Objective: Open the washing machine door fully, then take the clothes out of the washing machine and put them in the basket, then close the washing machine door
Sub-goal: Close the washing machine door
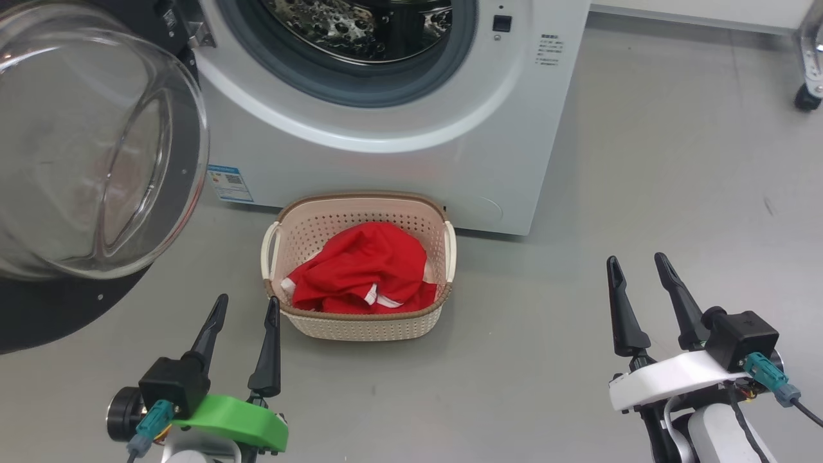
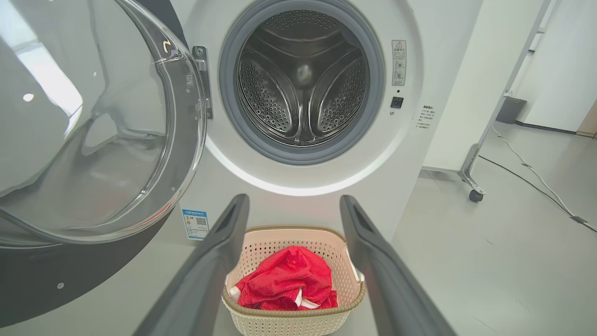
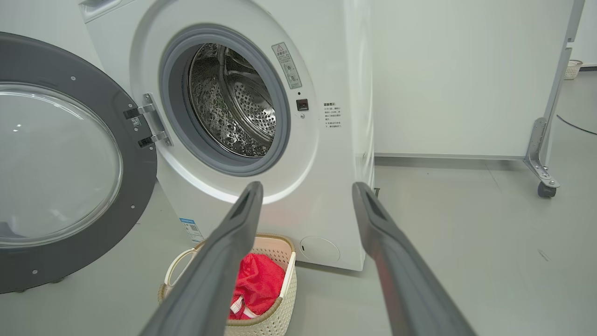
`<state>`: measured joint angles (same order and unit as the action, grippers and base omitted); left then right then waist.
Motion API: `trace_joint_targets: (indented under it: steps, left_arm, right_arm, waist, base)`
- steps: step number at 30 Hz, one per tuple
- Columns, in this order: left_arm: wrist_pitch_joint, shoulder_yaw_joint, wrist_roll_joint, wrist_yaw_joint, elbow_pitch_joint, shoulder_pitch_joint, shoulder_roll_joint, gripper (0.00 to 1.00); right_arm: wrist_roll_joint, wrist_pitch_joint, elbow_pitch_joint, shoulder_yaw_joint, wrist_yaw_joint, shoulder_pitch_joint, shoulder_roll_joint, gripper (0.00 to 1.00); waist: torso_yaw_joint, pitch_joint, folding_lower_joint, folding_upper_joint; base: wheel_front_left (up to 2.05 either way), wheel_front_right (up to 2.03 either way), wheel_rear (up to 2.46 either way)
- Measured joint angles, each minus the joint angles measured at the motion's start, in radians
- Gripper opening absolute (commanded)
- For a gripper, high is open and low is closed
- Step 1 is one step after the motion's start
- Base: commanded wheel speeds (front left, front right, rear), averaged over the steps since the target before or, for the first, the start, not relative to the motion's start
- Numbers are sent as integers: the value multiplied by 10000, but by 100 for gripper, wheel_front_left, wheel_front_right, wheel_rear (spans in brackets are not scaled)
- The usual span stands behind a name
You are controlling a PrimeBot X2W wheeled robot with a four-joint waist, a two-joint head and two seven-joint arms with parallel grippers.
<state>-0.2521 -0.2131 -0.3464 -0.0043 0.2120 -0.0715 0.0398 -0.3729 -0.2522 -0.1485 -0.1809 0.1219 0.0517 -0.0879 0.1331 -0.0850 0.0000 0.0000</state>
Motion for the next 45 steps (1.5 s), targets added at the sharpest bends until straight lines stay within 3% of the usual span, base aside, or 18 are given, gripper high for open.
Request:
trace_joint_targets:
  steps: [3, 17, 22, 28, 45]
  left_arm:
    - [0, -2, -2, 188, -109, -8, 0, 100]
    - [0, -90, -12, 303, -236, -8, 0, 100]
    - [0, 299, 4, 441, -430, 7, 13, 100]
    - [-2, 585, 35, 531, -646, 70, 27, 100]
    - [-2, 686, 151, 531, -805, 226, 25, 100]
  right_arm:
    - [75, 2, 6, -395, 0, 22, -77, 100]
    - [54, 2, -119, -616, 2, 24, -92, 100]
    - [52, 8, -119, -1020, 2, 46, -63, 100]
    - [38, 35, -173, -1342, 2, 261, -42, 100]
    - [-59, 92, -385, -1434, 2, 330, -46, 100]
  waist:
    - [1150, -120, 0, 0]
    - [3093, 64, 0, 0]
    - [3694, 173, 0, 0]
    - [4004, 280, 0, 0]
    - [3990, 343, 0, 0]
  base:
    - [0, 0, 0]
    - [0, 0, 0]
    - [0, 0, 0]
    - [0, 0, 0]
    - [0, 0, 0]
